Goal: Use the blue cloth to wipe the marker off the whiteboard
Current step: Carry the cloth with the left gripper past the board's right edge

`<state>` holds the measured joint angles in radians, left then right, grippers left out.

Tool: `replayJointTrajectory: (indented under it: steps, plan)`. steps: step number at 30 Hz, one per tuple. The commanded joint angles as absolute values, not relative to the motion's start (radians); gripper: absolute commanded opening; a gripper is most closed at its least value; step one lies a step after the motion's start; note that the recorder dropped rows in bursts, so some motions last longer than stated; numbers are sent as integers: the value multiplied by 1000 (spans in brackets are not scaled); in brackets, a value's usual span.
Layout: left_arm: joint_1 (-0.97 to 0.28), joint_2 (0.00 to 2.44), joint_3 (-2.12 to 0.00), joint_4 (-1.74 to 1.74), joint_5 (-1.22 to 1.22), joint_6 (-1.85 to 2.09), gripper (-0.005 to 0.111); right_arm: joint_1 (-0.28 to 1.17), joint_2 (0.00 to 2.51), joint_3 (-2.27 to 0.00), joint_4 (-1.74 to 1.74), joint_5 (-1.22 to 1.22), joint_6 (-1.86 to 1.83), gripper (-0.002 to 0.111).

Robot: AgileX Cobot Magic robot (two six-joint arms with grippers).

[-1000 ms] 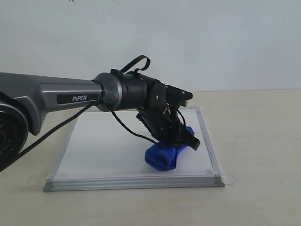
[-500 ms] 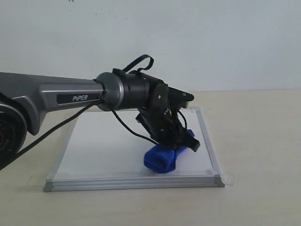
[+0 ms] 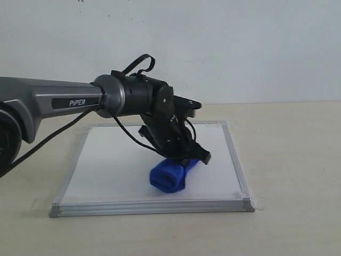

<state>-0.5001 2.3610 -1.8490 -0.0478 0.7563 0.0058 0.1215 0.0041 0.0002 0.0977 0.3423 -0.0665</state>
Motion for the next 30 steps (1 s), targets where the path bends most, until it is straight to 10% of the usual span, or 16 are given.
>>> replayJointTrajectory:
  steps: [1, 30]
  plan:
    - [-568, 2359, -1838, -304, 741, 89, 4, 120, 0, 0, 98, 334, -67, 0]
    - [-557, 2345, -1838, -1064, 335, 150, 4, 120, 0, 0, 98, 334, -67, 0]
